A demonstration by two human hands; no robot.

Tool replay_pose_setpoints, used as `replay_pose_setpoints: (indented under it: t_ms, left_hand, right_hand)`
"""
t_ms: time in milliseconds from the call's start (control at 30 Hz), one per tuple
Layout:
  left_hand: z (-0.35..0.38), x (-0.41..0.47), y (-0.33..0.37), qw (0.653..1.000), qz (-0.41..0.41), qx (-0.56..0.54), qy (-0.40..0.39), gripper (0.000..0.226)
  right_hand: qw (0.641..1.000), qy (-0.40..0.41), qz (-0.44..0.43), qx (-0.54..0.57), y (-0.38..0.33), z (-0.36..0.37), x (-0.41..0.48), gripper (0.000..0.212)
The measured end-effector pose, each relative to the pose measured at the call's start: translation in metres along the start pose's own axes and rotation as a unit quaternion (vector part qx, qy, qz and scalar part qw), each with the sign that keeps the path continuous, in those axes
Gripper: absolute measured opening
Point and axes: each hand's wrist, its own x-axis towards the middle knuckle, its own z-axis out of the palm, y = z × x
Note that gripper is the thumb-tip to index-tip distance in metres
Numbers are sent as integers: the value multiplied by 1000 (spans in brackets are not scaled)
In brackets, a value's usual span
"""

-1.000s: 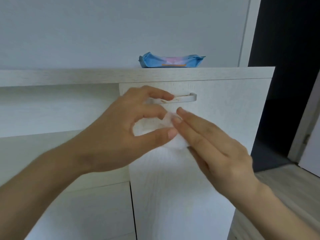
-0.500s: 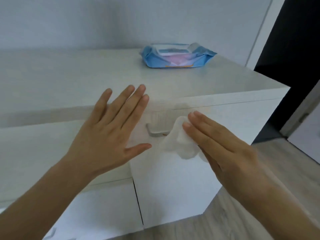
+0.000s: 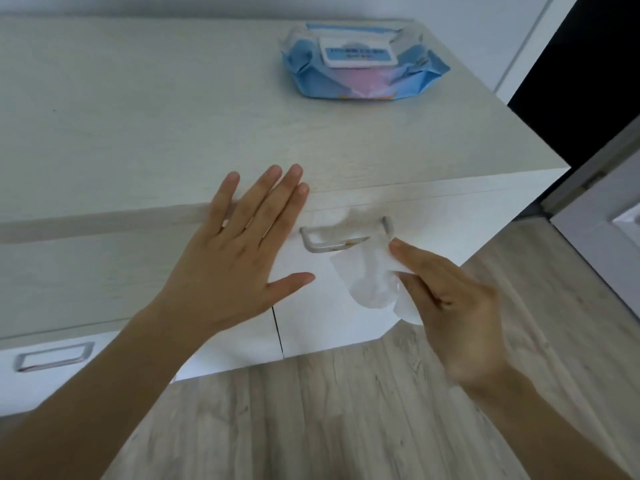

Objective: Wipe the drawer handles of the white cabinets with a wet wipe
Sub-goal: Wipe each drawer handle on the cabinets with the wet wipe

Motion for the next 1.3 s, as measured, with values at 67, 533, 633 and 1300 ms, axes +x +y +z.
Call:
replay_pose_setpoints:
  t_ms: [67, 533, 633, 1300]
  left_hand:
    - [-1, -1, 0, 1000, 0, -4, -11, 85]
    - [-31, 6, 13, 986, -3, -168, 0, 85]
    - [-47, 10, 31, 969, 17, -243, 35, 68]
    - [-17, 4, 22, 984, 64, -165, 10, 62]
  right_hand:
    - [999, 15, 39, 8, -1, 4, -1, 32]
    - [999, 40, 32, -12, -27, 6, -4, 22]
    - [999, 37, 13, -11, -39, 5, -4, 23]
    - [958, 13, -155, -240, 12, 20, 23, 40]
